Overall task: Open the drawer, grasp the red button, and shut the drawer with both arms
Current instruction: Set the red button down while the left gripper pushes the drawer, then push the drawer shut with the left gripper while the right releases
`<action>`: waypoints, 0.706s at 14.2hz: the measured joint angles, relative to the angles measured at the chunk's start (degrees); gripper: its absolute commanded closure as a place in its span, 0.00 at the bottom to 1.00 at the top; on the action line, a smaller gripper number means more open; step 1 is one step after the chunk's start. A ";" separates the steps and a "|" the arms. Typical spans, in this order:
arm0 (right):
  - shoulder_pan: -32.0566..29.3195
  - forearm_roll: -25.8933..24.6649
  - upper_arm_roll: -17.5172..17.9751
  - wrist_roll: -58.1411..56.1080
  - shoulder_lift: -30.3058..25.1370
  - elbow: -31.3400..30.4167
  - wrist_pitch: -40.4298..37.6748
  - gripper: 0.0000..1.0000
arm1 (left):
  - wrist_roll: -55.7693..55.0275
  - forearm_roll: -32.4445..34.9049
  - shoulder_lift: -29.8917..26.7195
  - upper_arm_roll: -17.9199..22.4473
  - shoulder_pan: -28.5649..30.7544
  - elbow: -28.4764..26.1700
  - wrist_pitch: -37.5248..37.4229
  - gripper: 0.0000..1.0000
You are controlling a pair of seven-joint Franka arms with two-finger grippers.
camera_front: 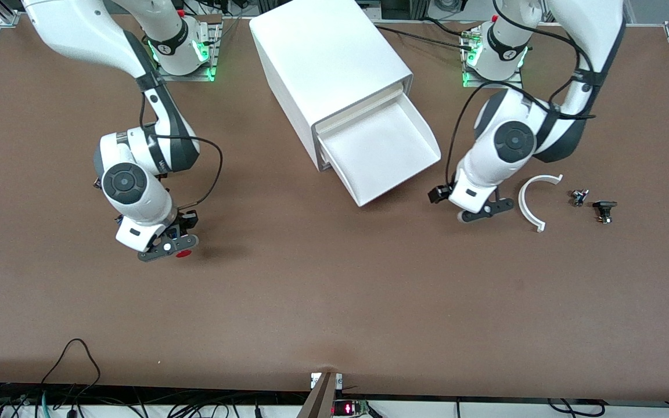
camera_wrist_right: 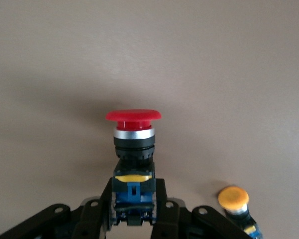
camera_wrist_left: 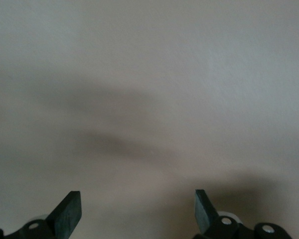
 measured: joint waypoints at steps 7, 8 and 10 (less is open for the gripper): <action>-5.15 0.05 0.02 2.84 0.52 -11.05 13.78 0.00 | -1.22 -5.21 0.17 -8.63 -0.50 -3.72 0.46 0.00; -5.62 0.06 0.03 3.92 0.39 -10.97 13.84 0.00 | -1.57 -5.36 0.17 -9.95 -0.58 -4.18 0.47 0.00; -6.05 0.06 0.31 7.26 -0.48 -10.07 12.56 0.00 | -1.81 -5.86 0.16 -12.34 -0.72 -4.98 0.48 0.00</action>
